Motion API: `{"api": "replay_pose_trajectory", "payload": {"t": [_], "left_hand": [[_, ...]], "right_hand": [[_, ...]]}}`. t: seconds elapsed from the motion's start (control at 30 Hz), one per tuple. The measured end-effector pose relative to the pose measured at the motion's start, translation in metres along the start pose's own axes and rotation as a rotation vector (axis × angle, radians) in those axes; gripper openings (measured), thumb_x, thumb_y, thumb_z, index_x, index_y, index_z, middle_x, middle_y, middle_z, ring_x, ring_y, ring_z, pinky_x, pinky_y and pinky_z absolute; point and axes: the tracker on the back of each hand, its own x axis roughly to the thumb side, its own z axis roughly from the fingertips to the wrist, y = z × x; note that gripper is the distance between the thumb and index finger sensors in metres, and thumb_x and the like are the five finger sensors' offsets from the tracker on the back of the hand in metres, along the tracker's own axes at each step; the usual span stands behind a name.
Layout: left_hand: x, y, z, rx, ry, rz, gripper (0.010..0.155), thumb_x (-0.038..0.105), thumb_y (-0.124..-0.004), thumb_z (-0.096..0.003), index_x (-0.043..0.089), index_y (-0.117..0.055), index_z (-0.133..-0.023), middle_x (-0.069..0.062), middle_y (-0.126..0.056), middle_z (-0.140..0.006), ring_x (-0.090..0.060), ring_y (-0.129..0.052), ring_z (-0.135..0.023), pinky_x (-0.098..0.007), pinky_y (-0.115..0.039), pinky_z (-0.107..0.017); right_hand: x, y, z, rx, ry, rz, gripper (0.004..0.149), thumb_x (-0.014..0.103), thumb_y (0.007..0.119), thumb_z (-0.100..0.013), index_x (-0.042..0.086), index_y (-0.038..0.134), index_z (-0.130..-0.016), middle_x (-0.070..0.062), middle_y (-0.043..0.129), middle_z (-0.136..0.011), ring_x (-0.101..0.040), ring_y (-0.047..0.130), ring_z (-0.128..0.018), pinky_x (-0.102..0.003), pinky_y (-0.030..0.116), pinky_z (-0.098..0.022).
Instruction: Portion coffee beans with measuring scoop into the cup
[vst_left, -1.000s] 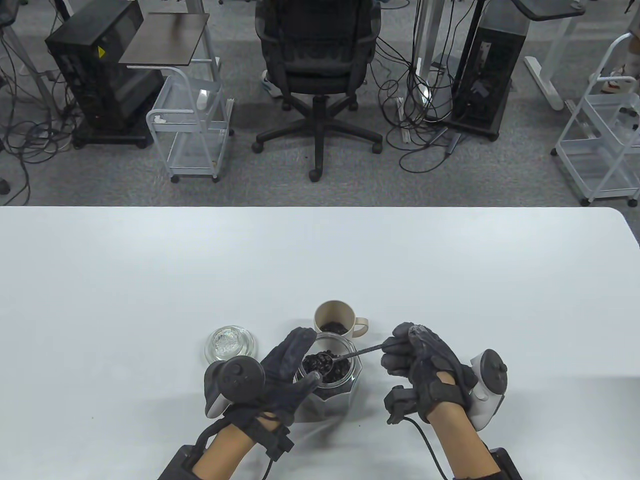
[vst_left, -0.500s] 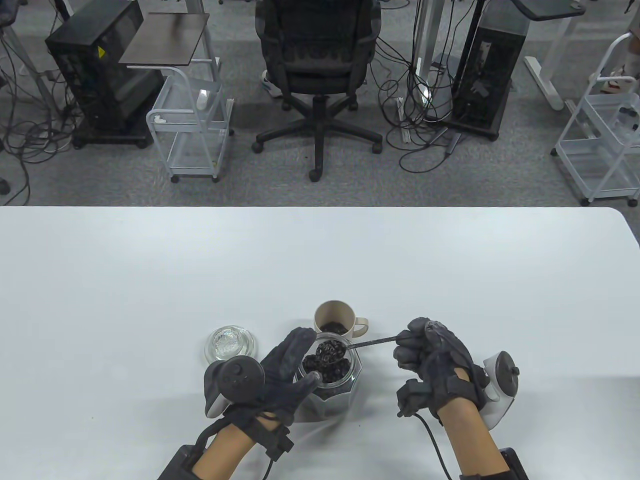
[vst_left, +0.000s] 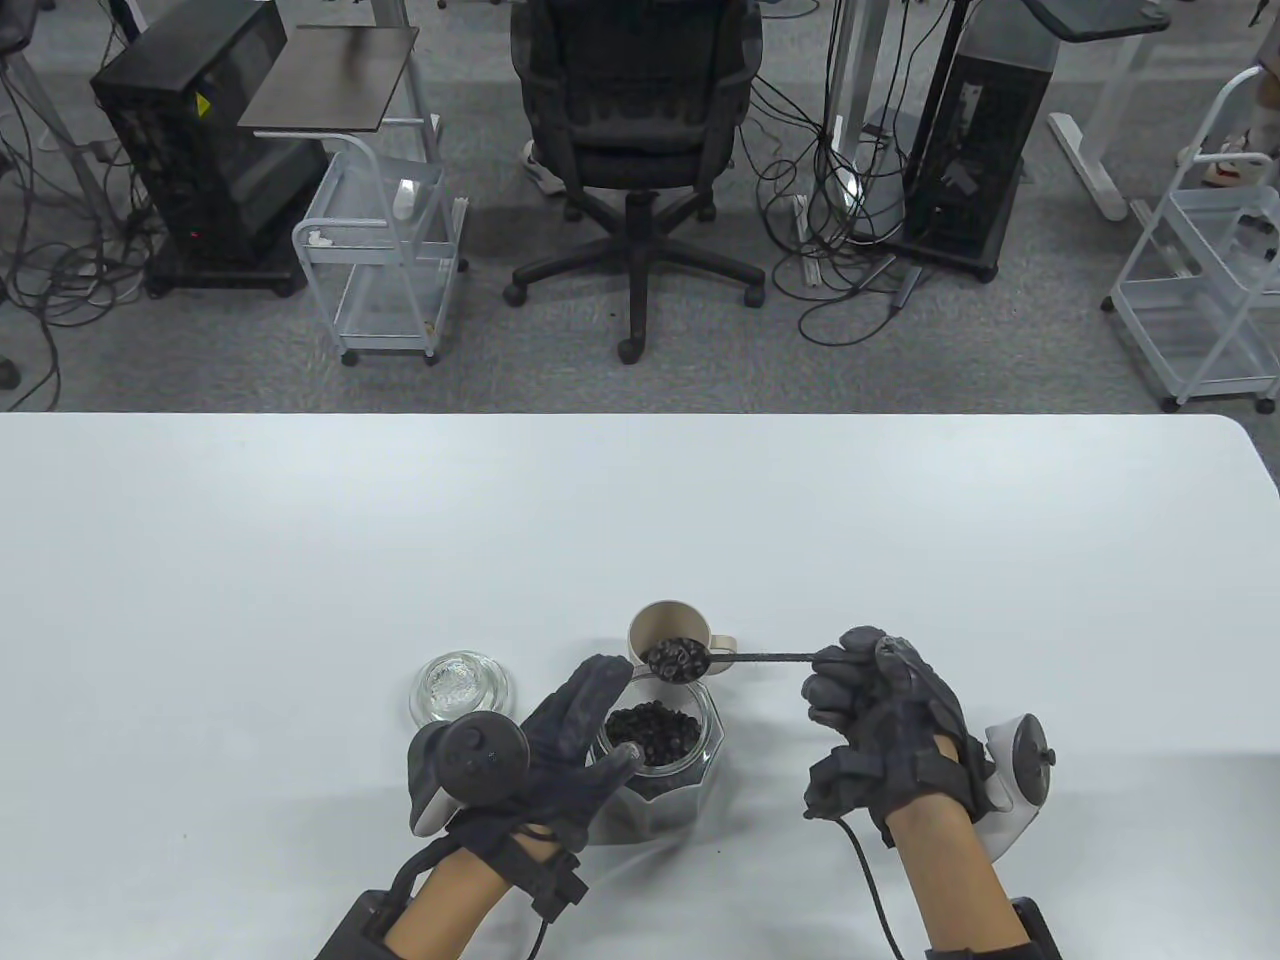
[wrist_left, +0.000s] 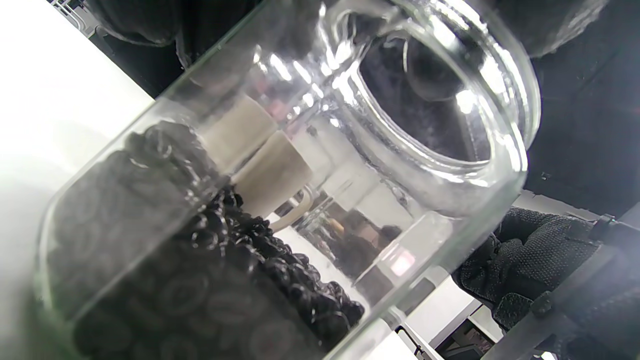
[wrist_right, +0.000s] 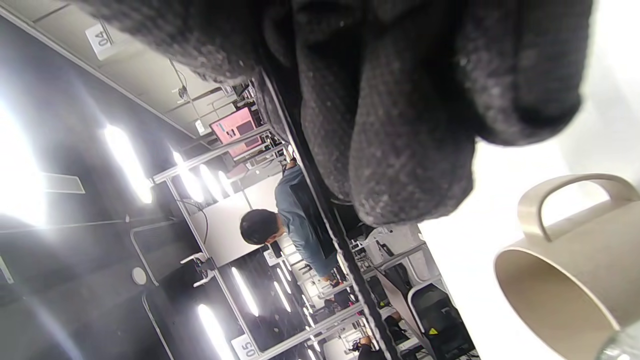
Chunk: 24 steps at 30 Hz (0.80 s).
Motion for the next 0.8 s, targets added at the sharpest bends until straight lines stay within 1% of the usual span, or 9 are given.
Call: {"api": "replay_pose_trajectory", "payload": {"t": [0.23,0.47,0.67,0.8], "left_hand": [[0.000,0.000,0.000,0.000,-0.002,0.003,0.085,0.072,-0.060,-0.0470,0.024,-0.039,-0.114,-0.015,-0.045,-0.119,-0.052,-0.064,-0.102,-0.068,-0.053,-0.068],[0.000,0.000,0.000,0.001,-0.001,0.002,0.085,0.072,-0.060,-0.0470,0.024,-0.040,-0.114,-0.016,-0.045,-0.119,-0.052,-0.065,-0.102,-0.068,-0.053,-0.068],[-0.001,0.000,0.000,-0.004,0.002,0.003,0.085,0.072,-0.060,-0.0470,0.024,-0.039,-0.114,-0.015,-0.044,-0.119,-0.052,-0.064,-0.102,-0.068,-0.053,-0.069],[-0.001,0.000,0.000,-0.002,-0.001,0.004,0.085,0.072,-0.061,-0.0469,0.024,-0.040,-0.114,-0.016,-0.045,-0.119,-0.052,-0.065,-0.102,-0.068,-0.053,-0.068]], "right_hand": [[-0.002,0.000,-0.001,-0.013,-0.018,-0.017,0.044,0.031,0.073,-0.054,0.002,0.076,-0.086,-0.028,0.090,-0.070,-0.045,0.106,-0.052,-0.055,0.085,-0.041],[-0.010,0.003,-0.006,0.001,-0.029,0.017,0.045,0.029,0.072,-0.055,0.002,0.071,-0.091,-0.030,0.084,-0.078,-0.049,0.101,-0.062,-0.057,0.081,-0.048],[-0.017,0.006,-0.010,0.017,-0.058,0.093,0.046,0.028,0.072,-0.055,0.002,0.070,-0.092,-0.030,0.082,-0.081,-0.051,0.098,-0.066,-0.058,0.079,-0.050],[-0.017,0.012,-0.011,0.049,-0.135,0.201,0.045,0.027,0.072,-0.054,0.003,0.070,-0.093,-0.031,0.081,-0.081,-0.052,0.097,-0.067,-0.059,0.078,-0.050]]}}
